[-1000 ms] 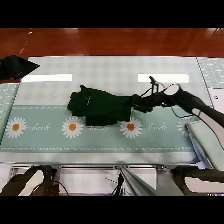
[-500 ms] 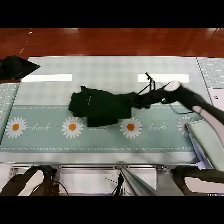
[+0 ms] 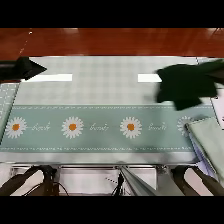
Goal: Fold the shirts.
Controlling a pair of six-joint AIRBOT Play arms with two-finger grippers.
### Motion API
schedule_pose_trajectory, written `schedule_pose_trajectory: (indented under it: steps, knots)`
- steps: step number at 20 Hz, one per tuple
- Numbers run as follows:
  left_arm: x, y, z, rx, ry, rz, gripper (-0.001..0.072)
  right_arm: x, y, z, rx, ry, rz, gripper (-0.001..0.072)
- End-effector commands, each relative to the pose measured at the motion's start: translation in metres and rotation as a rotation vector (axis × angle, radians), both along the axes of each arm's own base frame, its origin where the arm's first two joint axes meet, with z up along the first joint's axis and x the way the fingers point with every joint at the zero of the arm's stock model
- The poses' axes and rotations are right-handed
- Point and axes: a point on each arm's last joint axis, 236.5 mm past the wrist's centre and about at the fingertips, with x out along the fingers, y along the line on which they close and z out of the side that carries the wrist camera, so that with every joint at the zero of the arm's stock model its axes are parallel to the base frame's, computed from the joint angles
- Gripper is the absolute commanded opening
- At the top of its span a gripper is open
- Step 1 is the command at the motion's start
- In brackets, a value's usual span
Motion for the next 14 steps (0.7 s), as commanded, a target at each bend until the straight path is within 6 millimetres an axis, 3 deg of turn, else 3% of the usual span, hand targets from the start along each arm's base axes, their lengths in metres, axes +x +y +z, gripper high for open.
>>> schedule_pose_trajectory:
  steps: [1,3,6,12,13,14]
  knots:
    - [0.007,-0.008,-0.021,0.006,0.033,-0.045,0.0056,-0.099,-0.086,0.01,-0.134,0.181,-0.326,0.0046]
    - [0.01,-0.013,-0.028,0.017,0.032,-0.072,0.0056,-0.139,-0.121,0.004,-0.186,0.26,-0.491,0.0046]
    - [0.019,-0.014,-0.034,0.022,0.025,-0.063,0.0056,-0.191,-0.16,-0.002,-0.267,0.383,-0.703,0.0046]
    - [0.038,-0.005,-0.042,0.044,-0.01,-0.024,0.0056,-0.236,-0.179,-0.016,-0.326,0.544,-0.818,0.0047]
    - [0.04,-0.004,-0.044,0.045,-0.009,-0.018,0.0056,-0.241,-0.181,-0.019,-0.335,0.566,-0.819,0.0077]
    - [0.042,-0.003,-0.045,0.046,-0.011,-0.011,0.0056,-0.244,-0.182,-0.02,-0.34,0.579,-0.824,0.0231]
